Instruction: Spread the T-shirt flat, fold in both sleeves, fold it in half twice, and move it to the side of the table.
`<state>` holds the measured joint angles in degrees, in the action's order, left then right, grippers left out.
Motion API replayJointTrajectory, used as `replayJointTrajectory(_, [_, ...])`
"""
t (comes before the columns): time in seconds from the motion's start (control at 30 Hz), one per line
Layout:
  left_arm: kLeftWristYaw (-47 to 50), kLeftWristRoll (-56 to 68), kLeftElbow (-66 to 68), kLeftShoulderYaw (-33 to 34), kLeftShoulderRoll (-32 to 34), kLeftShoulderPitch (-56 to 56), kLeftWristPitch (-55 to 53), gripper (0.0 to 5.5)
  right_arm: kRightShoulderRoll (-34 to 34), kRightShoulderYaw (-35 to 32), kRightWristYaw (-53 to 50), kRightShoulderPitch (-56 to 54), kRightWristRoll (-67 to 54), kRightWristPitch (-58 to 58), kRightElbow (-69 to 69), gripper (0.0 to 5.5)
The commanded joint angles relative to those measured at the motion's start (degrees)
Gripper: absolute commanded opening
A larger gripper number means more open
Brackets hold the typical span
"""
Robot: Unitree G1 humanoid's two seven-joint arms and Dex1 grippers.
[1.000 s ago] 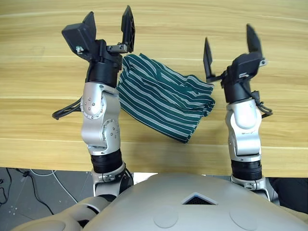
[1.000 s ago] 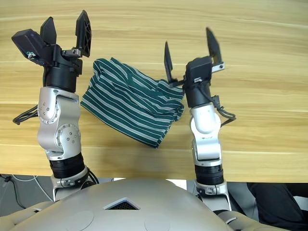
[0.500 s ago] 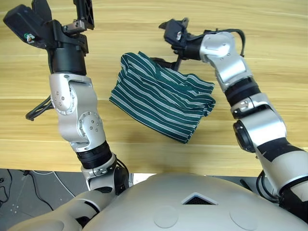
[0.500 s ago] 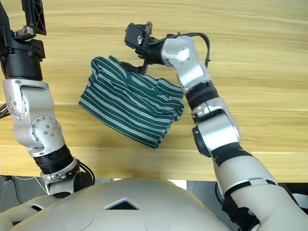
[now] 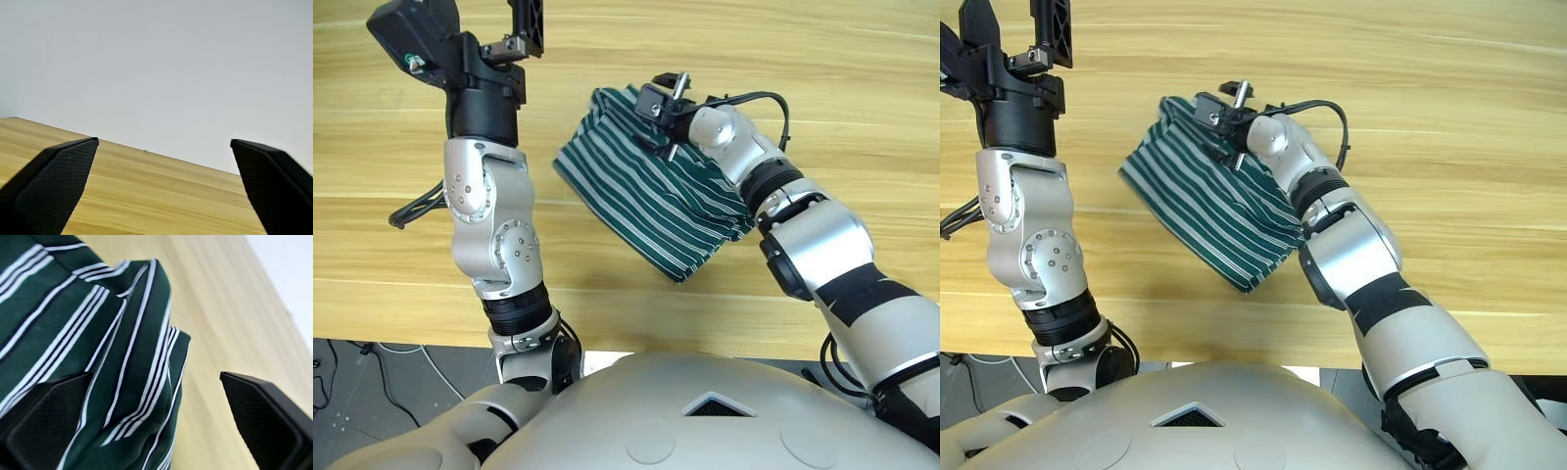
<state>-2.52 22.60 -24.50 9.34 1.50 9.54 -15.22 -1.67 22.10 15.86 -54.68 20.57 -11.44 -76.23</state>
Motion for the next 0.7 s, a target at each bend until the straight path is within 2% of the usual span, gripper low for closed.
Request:
replayJointTrajectory(0.03, [0.6, -0.6, 0.3, -0.1, -0.1, -0.9, 0.2, 4.99, -4.1, -3.0, -2.5, 5.3, -0.8, 1.5, -0.9, 4.86])
replayJointTrajectory(0.3, [0.7, -1.2, 0.2, -0.5, 0.1, -1.7, 0.3, 4.99, -5.3, -11.1, -4.3, 17.4, -8.7, -2.4, 11.8, 4.86])
replayJointTrajectory(0.43, [1.1, -1.8, 0.3, -0.9, -0.2, -1.8, 0.6, 4.99, -4.5, -12.6, -4.6, 27.0, -11.3, 0.6, 26.5, 4.86])
replayJointTrajectory(0.7, [1.5, -1.9, -0.4, -1.2, -0.4, -3.4, 1.1, 4.99, 0.1, -15.7, -11.9, 45.9, -14.3, 8.3, 54.8, 4.86])
